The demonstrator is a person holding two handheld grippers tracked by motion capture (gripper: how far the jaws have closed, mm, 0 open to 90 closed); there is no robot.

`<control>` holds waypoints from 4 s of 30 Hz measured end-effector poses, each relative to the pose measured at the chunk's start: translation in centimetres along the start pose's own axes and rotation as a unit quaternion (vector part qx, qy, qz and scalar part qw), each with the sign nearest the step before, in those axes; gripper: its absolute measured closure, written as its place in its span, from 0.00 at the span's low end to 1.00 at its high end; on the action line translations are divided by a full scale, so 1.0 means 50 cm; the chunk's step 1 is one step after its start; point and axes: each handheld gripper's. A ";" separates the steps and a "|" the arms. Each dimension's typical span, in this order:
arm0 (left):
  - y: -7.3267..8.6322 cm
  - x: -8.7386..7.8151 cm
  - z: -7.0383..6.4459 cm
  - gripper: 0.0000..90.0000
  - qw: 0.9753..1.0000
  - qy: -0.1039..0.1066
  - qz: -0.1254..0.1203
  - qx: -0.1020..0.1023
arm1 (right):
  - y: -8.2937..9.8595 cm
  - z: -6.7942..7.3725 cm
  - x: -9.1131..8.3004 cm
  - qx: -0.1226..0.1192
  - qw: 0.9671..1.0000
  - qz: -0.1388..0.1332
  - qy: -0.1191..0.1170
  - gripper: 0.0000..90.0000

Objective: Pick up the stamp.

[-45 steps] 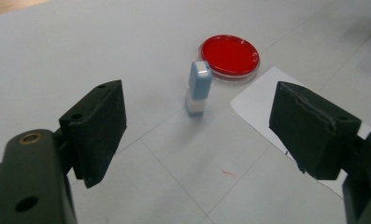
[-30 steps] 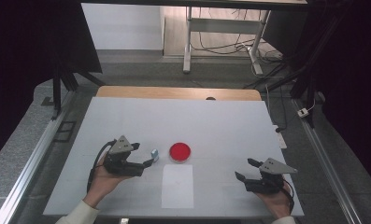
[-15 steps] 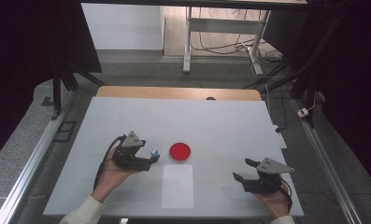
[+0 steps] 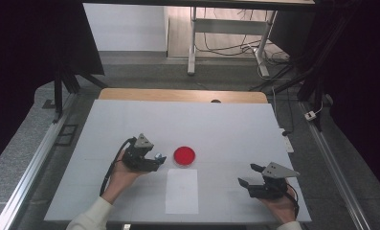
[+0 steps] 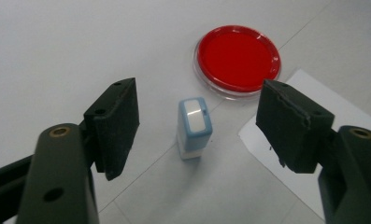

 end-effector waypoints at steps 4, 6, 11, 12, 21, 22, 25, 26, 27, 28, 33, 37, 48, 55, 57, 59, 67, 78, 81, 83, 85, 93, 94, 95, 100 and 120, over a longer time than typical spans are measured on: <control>0.006 0.006 0.000 0.38 1.000 -0.004 0.002 0.004 | 0.001 0.000 0.001 -0.001 1.000 0.002 -0.001 0.27; 0.009 0.008 0.001 0.41 1.000 -0.002 0.004 0.004 | 0.002 0.000 0.001 -0.002 1.000 0.002 -0.002 0.27; 0.012 0.011 0.000 0.49 1.000 0.003 0.007 0.009 | 0.004 0.002 0.002 -0.004 1.000 0.004 -0.003 0.27; 0.012 0.012 -0.001 0.50 1.000 0.003 0.005 0.010 | 0.005 0.002 0.002 -0.005 1.000 0.006 -0.002 0.27; 0.015 0.017 -0.004 0.58 1.000 0.000 0.006 0.014 | 0.004 0.003 0.001 -0.011 1.000 0.006 0.001 0.27; 0.016 0.018 -0.005 0.60 1.000 -0.002 0.005 0.016 | 0.004 0.004 0.002 -0.013 1.000 0.008 0.002 0.27; 0.019 0.019 -0.005 0.63 1.000 -0.002 0.006 0.016 | 0.005 0.006 0.003 -0.016 1.000 0.011 0.001 0.27; 0.020 0.021 -0.005 0.64 1.000 -0.004 0.009 0.016 | 0.004 0.007 0.003 -0.016 1.000 0.012 0.000 0.27; 0.021 0.022 -0.004 0.67 1.000 -0.003 0.009 0.014 | 0.004 0.007 0.003 -0.016 1.000 0.012 0.000 0.27; 0.022 0.022 -0.004 0.67 1.000 -0.003 0.010 0.012 | 0.004 0.007 0.003 -0.016 1.000 0.012 0.000 0.27; 0.023 0.023 -0.004 0.75 1.000 -0.002 0.012 0.015 | 0.006 0.006 0.004 -0.016 1.000 0.010 0.001 0.27; 0.024 0.023 -0.006 0.79 1.000 -0.003 0.013 0.016 | 0.005 0.006 0.002 -0.015 1.000 0.009 0.003 0.27; 0.025 0.021 -0.005 0.83 1.000 -0.008 0.014 0.015 | 0.007 0.007 0.007 -0.018 1.000 0.019 0.004 0.27; 0.024 0.018 -0.004 0.83 1.000 -0.008 0.011 0.014 | 0.009 0.005 0.006 -0.018 1.000 0.018 0.003 0.28; 0.024 0.017 -0.004 0.84 1.000 -0.007 0.008 0.012 | 0.010 0.005 0.007 -0.016 1.000 0.016 0.004 0.28; 0.023 0.015 -0.002 0.84 1.000 -0.007 0.006 0.011 | 0.009 0.005 0.006 -0.018 1.000 0.020 0.006 0.28; 0.018 0.003 0.002 0.83 1.000 -0.001 -0.010 0.001 | 0.009 0.005 0.006 -0.016 1.000 0.019 0.005 0.28; 0.007 -0.014 0.001 0.83 0.999 0.014 -0.032 -0.009 | 0.010 0.005 0.006 -0.016 1.000 0.018 0.006 0.28; 0.004 -0.021 0.003 0.83 0.999 0.021 -0.044 -0.018 | 0.010 0.006 0.006 -0.014 1.000 0.016 0.005 0.28; 0.002 -0.027 0.003 0.83 0.998 0.025 -0.050 -0.023 | 0.009 0.006 0.007 -0.015 1.000 0.015 0.004 0.28; 0.000 -0.035 0.003 0.83 0.998 0.029 -0.056 -0.026 | 0.008 0.008 0.006 -0.015 1.000 0.015 0.005 0.28; -0.010 -0.064 0.008 0.83 0.994 0.048 -0.086 -0.046 | 0.005 0.008 0.003 -0.017 1.000 0.009 0.013 0.28; -0.012 -0.067 0.009 0.83 0.994 0.049 -0.090 -0.047 | 0.005 0.008 0.003 -0.018 1.000 0.010 0.014 0.28; -0.013 -0.069 0.009 0.83 0.993 0.051 -0.092 -0.048 | 0.006 0.009 0.004 -0.021 1.000 0.013 0.019 0.28; -0.013 -0.076 0.011 0.83 0.991 0.065 -0.104 -0.061 | 0.008 0.007 0.004 -0.026 0.999 0.018 0.026 0.28; -0.039 -0.111 -0.019 0.83 0.980 0.104 -0.158 -0.067 | 0.011 0.005 0.001 -0.016 0.999 0.004 0.044 0.29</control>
Point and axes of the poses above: each handheld gripper's, and its own axes: x roughly forward along the jaws, y roughly out of its underside, z roughly to its left, and after that the axes turned 15 degrees about -z, right-handed
